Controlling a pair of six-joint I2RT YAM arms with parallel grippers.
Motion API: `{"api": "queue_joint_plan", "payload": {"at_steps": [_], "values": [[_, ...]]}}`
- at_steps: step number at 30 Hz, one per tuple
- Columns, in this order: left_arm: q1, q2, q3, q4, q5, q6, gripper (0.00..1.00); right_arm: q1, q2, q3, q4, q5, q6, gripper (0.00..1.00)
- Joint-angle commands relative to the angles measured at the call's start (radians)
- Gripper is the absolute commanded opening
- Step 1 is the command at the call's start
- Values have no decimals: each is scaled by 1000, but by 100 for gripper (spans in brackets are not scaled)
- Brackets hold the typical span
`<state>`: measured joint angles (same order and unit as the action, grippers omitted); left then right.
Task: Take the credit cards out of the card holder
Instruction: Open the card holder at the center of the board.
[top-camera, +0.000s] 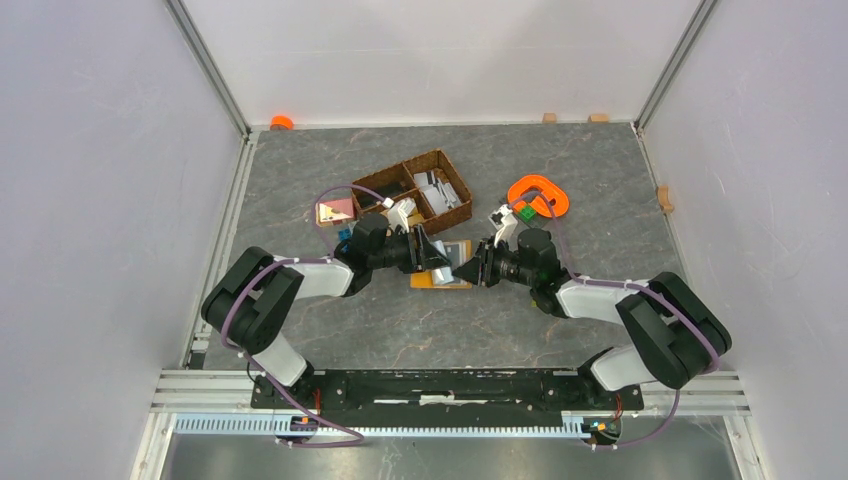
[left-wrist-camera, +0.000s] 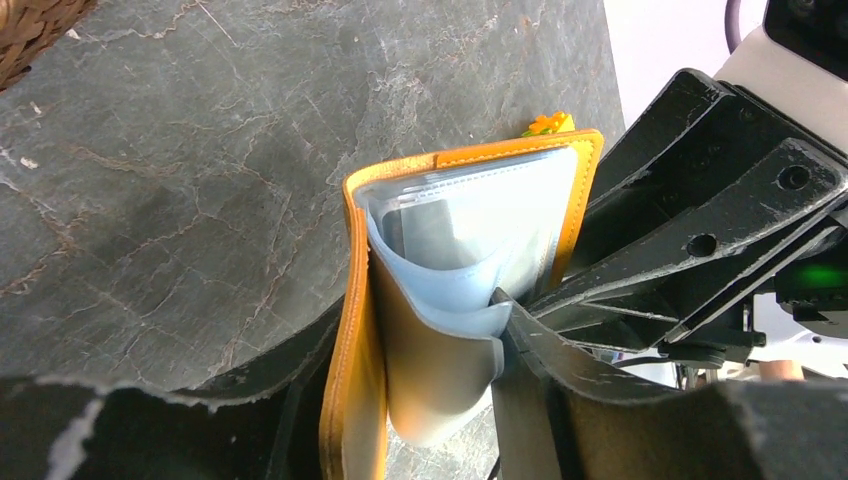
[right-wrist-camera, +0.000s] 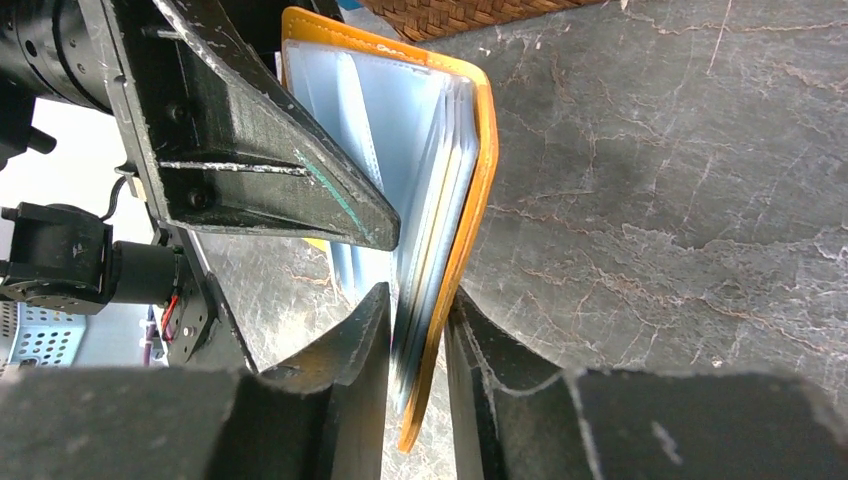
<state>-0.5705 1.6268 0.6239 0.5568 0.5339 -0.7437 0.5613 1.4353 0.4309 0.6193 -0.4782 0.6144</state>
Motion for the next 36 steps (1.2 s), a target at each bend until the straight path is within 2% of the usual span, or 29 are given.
{"api": "queue_joint_plan", "payload": {"at_steps": [1, 3, 5, 8, 13, 19, 23, 26, 29, 36], "values": [[3, -10, 11, 71, 37, -19, 35, 5, 2, 39, 12, -4, -18, 29], [2, -12, 11, 72, 36, -20, 34, 2, -5, 37, -3, 15, -21, 22], [3, -15, 10, 63, 28, -16, 34, -11, -10, 29, -7, 27, -15, 10], [7, -29, 21, -20, -26, 9, 39, -40, -19, 7, 13, 22, 9, 4], [12, -75, 37, -172, -152, 62, 43, -58, -25, -5, 18, 20, 22, 2], [14, -158, 14, -243, -261, 76, 58, -74, -41, -23, 32, 25, 35, 1], [22, -216, -23, -228, -296, 63, 75, -78, -50, -26, 33, 21, 36, 0], [23, -227, -38, -185, -260, 64, 88, -78, -49, -26, 44, 6, 38, 0], [23, -187, -35, -117, -178, 54, 97, -78, -45, -25, 51, -5, 39, 0], [3, -116, 3, -78, -68, 65, 100, -73, -41, -24, 62, -11, 37, 0]]}}
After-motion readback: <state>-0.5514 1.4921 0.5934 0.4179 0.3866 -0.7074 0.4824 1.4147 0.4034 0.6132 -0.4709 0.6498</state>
